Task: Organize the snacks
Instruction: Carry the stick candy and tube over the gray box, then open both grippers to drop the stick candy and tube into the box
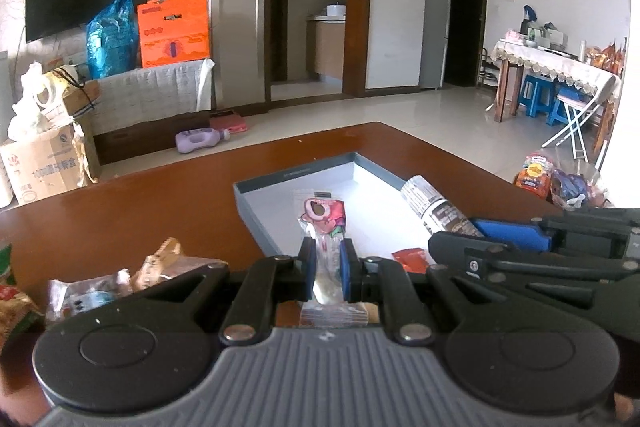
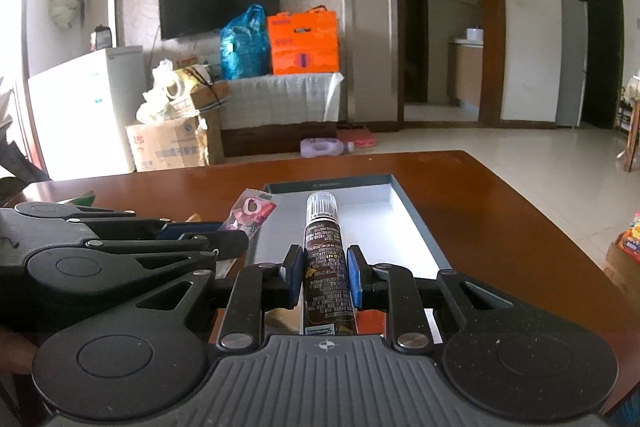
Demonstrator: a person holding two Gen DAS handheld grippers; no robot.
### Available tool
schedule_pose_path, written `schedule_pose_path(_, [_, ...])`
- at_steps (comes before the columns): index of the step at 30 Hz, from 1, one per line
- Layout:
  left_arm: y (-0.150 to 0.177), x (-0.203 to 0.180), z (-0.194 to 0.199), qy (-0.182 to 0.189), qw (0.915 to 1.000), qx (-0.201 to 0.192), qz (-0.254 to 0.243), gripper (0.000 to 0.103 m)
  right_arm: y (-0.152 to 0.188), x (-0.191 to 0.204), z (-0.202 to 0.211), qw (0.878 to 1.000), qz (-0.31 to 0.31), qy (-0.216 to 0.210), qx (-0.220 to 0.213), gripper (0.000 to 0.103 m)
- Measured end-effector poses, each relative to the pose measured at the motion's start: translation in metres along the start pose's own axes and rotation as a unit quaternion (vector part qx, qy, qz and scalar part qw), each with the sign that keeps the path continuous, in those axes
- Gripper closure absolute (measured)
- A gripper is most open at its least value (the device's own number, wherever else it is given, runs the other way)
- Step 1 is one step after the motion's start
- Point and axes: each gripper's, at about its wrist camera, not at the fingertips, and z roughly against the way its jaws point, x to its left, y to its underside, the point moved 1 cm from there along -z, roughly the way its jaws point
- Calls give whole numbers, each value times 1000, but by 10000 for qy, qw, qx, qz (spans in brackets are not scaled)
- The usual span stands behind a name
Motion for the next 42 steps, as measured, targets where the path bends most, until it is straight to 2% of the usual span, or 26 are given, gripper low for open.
schedule_pose_path(9, [2, -14, -24, 227, 9997, 52, -5, 94, 7, -19, -15, 9995, -232, 172, 140, 78])
schedule_pose_path(19, [0, -21, -51, 248, 9995, 130, -131, 94, 18, -31, -31, 9979, -496, 301, 289, 78])
schedule_pose_path(31, [6, -16, -63, 128, 9994, 267, -192, 92, 26, -30, -56, 9966, -647, 271, 426, 78])
schedule_pose_path(39, [8, -14, -66, 22, 9992, 334, -238, 86, 26, -30, -63, 9962, -657, 309, 477, 77])
schedule_pose_path(42, [8, -14, -65, -22, 9990, 295, -342, 85, 24, -30, -61, 9963, -715, 327, 336, 72])
